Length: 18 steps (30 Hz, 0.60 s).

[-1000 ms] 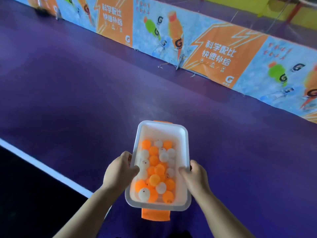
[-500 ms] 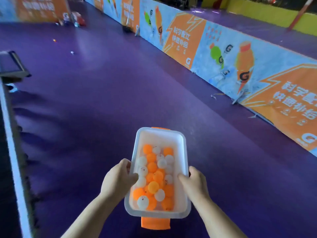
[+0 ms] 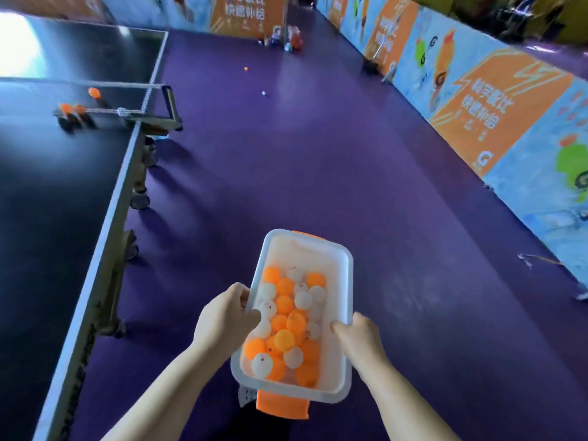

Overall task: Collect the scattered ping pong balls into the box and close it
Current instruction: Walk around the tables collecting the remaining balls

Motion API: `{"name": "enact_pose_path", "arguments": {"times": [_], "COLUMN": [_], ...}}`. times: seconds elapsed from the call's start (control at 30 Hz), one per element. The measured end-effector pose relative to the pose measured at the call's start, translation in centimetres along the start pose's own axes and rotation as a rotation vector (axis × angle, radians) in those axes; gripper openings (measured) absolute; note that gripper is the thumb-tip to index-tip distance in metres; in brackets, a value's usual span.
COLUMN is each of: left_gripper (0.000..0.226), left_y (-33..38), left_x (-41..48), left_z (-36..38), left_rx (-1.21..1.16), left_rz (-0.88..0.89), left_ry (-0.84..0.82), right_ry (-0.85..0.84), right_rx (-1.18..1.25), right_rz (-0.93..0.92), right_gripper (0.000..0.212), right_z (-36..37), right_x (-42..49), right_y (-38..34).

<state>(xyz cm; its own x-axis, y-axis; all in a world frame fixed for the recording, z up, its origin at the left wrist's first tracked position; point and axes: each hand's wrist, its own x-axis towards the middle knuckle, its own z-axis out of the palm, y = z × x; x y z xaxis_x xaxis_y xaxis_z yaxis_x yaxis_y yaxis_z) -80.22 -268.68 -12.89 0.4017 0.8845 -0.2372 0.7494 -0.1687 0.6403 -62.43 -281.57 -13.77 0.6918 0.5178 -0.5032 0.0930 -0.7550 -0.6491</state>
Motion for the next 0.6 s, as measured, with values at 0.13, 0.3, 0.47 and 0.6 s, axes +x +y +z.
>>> {"name": "enact_pose_path", "arguments": {"times": [0.13, 0.3, 0.47, 0.6], "left_gripper": [0.011, 0.012, 0.012, 0.013], "left_y": [1.3, 2.7, 2.7, 2.7], "left_x": [9.1, 19.2, 27.6, 35.1], "left_z": [-2.7, -6.8, -9.6, -10.8], "left_rx": [-0.052, -0.1, -0.079, -0.067], "left_rz": [-0.032, -0.072, -0.132, -0.181], "left_ry": [0.003, 0.064, 0.153, 0.228], "right_ry": [-0.008, -0.032, -0.095, -0.155], "right_rx": [-0.063, -0.072, -0.103, -0.138], "right_rz": [-0.038, -0.112, -0.166, -0.227], "right_gripper": [0.009, 0.01, 0.009, 0.011], "right_z": [0.3, 1.4, 3.4, 5.2], "right_x": [7.1, 14.9, 22.1, 29.3], "right_y": [-7.9, -17.6, -25.3, -31.2]}}
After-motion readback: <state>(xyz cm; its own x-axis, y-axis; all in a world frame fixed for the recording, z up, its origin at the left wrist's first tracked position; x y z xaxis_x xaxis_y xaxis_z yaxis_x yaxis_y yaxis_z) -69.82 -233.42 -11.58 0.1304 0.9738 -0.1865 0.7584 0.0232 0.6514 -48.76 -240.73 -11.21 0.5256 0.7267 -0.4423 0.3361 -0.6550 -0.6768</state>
